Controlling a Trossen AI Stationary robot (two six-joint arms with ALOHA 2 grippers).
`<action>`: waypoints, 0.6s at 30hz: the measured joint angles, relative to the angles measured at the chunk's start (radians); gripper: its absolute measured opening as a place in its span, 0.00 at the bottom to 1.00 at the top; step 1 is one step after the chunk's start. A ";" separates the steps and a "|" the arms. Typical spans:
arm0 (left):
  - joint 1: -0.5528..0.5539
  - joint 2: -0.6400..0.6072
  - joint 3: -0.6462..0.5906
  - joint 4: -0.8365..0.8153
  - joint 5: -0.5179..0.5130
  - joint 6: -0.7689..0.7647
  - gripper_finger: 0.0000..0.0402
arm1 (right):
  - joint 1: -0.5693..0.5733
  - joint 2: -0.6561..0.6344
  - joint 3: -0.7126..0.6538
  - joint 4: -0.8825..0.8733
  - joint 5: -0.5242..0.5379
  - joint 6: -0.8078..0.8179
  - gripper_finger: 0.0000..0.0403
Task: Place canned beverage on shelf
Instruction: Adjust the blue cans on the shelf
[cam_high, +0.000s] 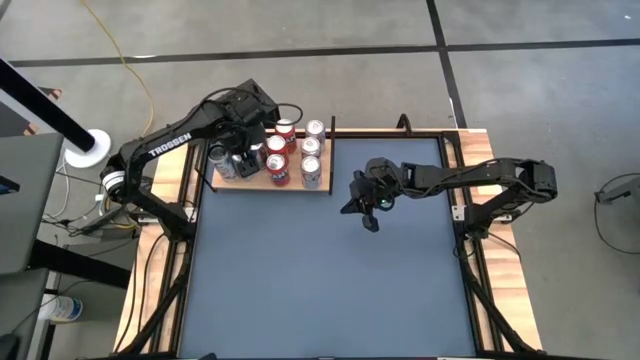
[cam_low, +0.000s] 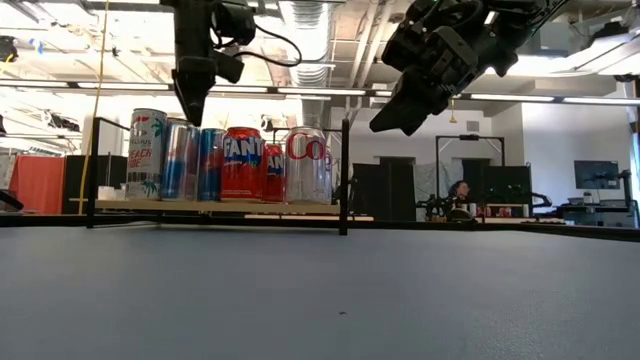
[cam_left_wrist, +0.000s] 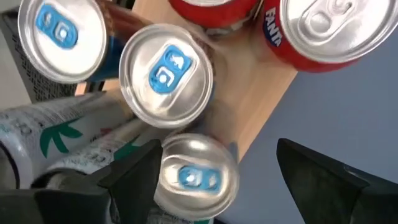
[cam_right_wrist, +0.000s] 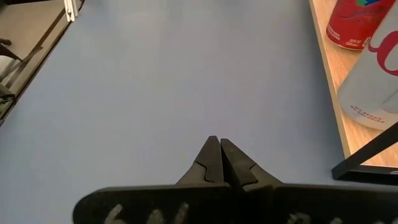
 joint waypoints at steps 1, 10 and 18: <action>0.000 0.000 0.000 0.004 0.002 0.006 0.76 | 0.000 0.000 0.000 0.000 0.000 0.002 0.00; -0.006 0.000 0.011 -0.002 0.010 0.014 0.76 | -0.001 0.000 0.000 0.000 0.000 0.004 0.00; -0.010 -0.004 0.040 -0.061 -0.022 0.025 0.76 | -0.001 0.000 0.000 0.000 0.000 0.004 0.00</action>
